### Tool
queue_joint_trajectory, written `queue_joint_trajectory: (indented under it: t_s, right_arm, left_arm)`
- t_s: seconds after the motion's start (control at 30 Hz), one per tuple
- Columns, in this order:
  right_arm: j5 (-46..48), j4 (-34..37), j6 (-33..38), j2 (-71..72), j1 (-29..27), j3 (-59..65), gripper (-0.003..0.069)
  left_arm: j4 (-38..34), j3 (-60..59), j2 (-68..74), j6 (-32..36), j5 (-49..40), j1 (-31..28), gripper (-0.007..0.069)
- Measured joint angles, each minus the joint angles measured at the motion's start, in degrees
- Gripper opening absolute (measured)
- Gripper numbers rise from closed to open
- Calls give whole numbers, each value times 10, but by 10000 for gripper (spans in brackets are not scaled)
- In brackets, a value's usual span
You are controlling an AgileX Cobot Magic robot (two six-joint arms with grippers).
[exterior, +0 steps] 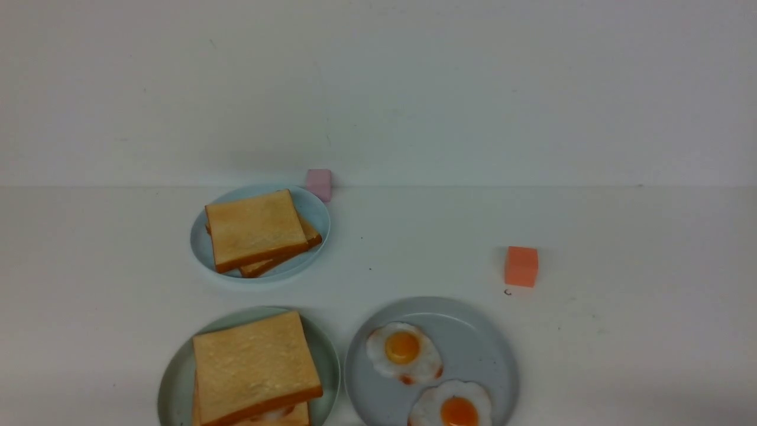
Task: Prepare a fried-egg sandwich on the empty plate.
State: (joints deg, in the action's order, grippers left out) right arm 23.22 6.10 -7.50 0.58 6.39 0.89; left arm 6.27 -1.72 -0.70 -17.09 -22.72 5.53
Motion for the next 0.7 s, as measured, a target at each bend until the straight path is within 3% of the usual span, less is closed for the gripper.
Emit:
queue_joint_trajectory:
  t_s: [0.7]
  right_arm:
    - [0, 0, 0, 0, 0, 0, 188]
  left_arm:
    - [0, 0, 0, 0, 0, 0, 86]
